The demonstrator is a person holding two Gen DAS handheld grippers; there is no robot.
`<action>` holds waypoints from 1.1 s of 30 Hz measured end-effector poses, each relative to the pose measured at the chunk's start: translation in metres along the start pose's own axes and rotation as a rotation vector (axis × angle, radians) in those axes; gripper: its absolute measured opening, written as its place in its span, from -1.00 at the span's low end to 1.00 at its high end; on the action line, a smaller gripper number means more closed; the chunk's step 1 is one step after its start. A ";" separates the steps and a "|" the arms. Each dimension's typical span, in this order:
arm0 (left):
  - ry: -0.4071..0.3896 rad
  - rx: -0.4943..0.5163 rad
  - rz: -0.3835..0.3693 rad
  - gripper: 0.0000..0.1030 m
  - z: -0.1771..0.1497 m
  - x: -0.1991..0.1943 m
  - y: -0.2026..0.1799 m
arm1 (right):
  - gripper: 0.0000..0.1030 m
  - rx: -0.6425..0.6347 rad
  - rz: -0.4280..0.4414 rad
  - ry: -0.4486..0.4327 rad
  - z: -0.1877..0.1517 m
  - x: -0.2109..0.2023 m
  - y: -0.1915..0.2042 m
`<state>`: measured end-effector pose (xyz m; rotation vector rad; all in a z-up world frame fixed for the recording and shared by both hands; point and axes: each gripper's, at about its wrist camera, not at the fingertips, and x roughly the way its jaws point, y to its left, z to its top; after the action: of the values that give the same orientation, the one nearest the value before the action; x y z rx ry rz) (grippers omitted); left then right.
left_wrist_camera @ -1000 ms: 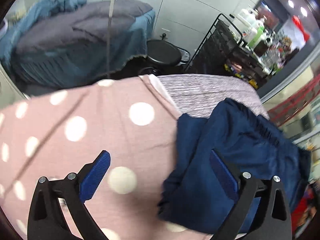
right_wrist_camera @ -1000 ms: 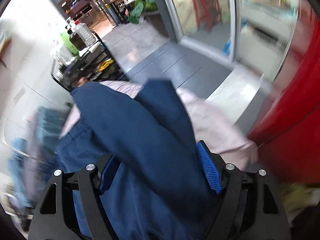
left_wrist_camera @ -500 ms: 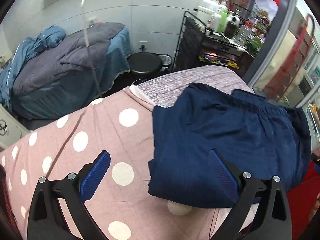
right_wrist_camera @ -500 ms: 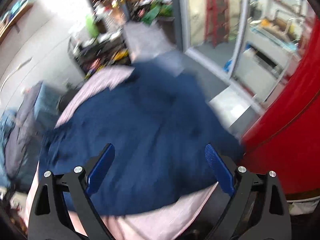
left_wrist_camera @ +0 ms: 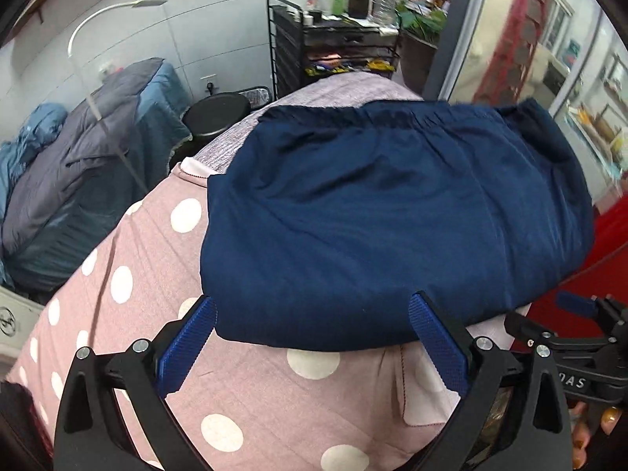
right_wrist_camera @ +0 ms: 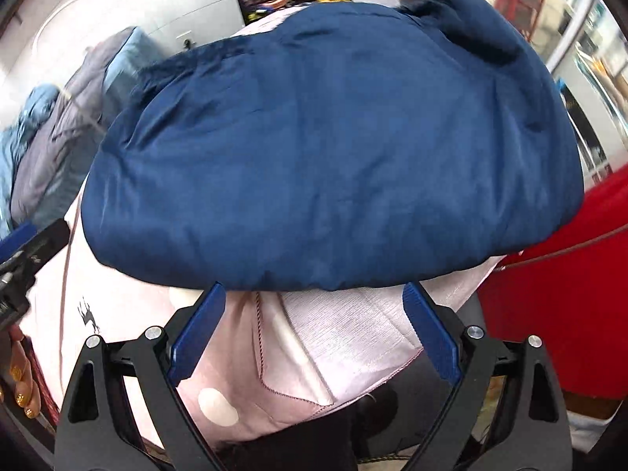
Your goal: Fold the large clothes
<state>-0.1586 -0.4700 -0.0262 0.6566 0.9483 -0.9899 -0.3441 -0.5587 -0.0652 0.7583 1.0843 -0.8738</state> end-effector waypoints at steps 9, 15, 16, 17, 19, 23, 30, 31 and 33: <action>0.062 0.055 0.040 0.88 -0.009 0.007 -0.019 | 0.76 -0.031 -0.077 0.002 0.002 -0.006 0.002; 0.079 0.066 0.040 0.88 -0.012 0.010 -0.023 | 0.76 -0.012 -0.077 0.008 -0.001 -0.005 -0.006; 0.081 0.064 0.040 0.88 -0.012 0.010 -0.023 | 0.76 -0.012 -0.078 0.007 -0.001 -0.005 -0.006; 0.086 0.063 0.037 0.88 -0.013 0.011 -0.022 | 0.76 -0.012 -0.078 0.008 -0.001 -0.005 -0.006; 0.093 0.060 0.029 0.88 -0.013 0.012 -0.022 | 0.76 -0.010 -0.079 0.005 -0.001 -0.005 -0.006; 0.104 0.064 0.026 0.88 -0.013 0.015 -0.024 | 0.76 -0.022 -0.092 0.003 -0.001 -0.005 -0.005; 0.117 0.058 -0.007 0.88 -0.014 0.017 -0.026 | 0.76 -0.034 -0.103 -0.007 0.000 -0.008 -0.004; 0.108 0.058 -0.018 0.88 -0.015 0.016 -0.026 | 0.76 -0.037 -0.104 -0.008 0.001 -0.008 -0.004; 0.085 0.058 -0.015 0.88 -0.016 0.014 -0.028 | 0.76 -0.036 -0.107 -0.009 0.000 -0.008 -0.004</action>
<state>-0.1860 -0.4742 -0.0470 0.7462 1.0036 -1.0119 -0.3490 -0.5586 -0.0578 0.6713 1.1381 -0.9446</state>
